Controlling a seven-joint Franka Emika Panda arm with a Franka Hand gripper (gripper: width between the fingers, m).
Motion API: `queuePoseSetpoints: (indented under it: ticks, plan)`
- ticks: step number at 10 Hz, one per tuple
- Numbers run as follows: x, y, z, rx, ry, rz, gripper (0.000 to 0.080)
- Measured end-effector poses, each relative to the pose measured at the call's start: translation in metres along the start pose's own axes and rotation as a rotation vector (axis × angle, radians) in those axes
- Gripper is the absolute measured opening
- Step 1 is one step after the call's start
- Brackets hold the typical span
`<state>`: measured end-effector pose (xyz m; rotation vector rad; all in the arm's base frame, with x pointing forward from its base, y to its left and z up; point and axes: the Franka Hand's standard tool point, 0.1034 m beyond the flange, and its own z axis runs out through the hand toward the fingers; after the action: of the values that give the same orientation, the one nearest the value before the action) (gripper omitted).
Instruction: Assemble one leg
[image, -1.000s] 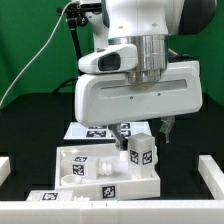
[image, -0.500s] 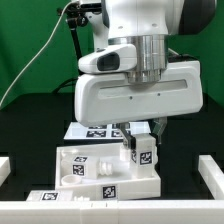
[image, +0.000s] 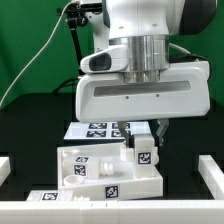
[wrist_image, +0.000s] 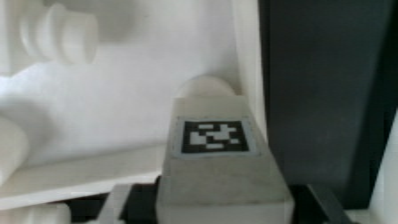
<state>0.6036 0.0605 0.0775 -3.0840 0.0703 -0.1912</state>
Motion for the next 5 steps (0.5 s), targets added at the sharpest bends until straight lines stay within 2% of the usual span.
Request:
queuePoseSetpoints:
  ticks: [5]
  plan:
    - [0.0016,-0.0041,0.0001,0.007,0.031,0.416,0.0282]
